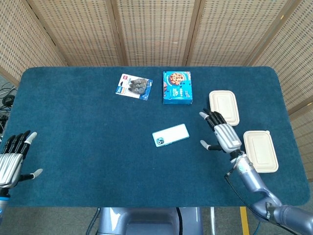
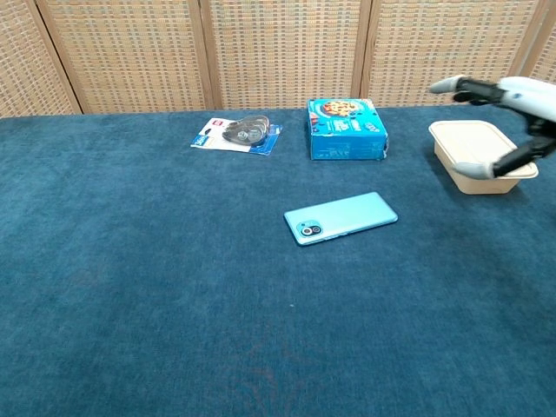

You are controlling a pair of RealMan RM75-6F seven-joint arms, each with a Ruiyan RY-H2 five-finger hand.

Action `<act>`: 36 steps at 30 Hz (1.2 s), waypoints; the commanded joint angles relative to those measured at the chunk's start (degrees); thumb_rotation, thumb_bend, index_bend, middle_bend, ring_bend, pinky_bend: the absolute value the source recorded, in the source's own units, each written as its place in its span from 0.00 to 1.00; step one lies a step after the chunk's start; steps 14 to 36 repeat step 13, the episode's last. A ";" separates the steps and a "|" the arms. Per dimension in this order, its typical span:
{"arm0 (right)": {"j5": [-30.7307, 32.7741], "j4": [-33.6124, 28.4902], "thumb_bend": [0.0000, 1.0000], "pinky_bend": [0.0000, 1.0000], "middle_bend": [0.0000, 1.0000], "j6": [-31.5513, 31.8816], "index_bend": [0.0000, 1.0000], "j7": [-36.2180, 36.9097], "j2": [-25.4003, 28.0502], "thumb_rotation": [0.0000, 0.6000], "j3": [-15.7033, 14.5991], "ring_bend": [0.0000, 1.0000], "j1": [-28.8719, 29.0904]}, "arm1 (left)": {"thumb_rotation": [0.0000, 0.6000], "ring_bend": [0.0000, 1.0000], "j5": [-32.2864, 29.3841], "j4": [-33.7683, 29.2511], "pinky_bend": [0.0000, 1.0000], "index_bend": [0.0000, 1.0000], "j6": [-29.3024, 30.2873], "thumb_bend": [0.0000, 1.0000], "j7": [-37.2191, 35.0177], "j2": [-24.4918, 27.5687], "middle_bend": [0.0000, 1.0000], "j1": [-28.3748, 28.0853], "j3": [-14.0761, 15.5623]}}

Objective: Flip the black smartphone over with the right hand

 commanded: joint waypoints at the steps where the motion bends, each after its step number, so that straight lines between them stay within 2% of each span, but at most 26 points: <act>1: -2.97 -3.93 0.26 0.00 0.00 6.91 0.00 -7.65 4.25 1.00 -4.10 0.00 -6.11 | 1.00 0.00 0.13 0.13 0.00 0.00 0.09 0.00 -0.08 -0.01 0.00 0.04 0.05; 2: -2.98 -4.43 0.16 0.00 0.00 8.88 0.00 -10.51 4.72 1.00 -4.83 0.00 -7.92 | 1.00 0.00 0.22 0.21 0.00 0.00 0.16 0.00 -0.07 -0.03 0.00 0.06 0.07; 4: -2.97 -4.79 0.02 0.00 0.00 11.09 0.00 -14.38 4.93 1.00 -5.70 0.00 -10.04 | 1.00 0.00 0.44 0.34 0.00 0.00 0.43 0.00 0.05 -0.11 0.00 0.10 0.06; 5: -3.11 -5.11 0.00 0.00 0.00 12.50 0.00 -17.18 5.12 1.00 -6.51 0.00 -11.56 | 1.00 0.00 0.73 0.71 0.00 0.00 0.90 0.00 0.55 -0.35 0.00 0.18 0.00; 13: -2.96 -5.99 0.00 0.00 0.00 22.92 0.00 -25.59 3.37 1.00 -7.62 0.00 -19.76 | 1.00 0.00 1.05 1.64 0.00 0.00 2.29 0.00 3.40 -1.58 0.00 0.55 -0.14; 36: -2.96 -5.99 0.00 0.00 0.00 22.92 0.00 -25.59 3.37 1.00 -7.62 0.00 -19.76 | 1.00 0.00 1.05 1.64 0.00 0.00 2.29 0.00 3.40 -1.58 0.00 0.55 -0.14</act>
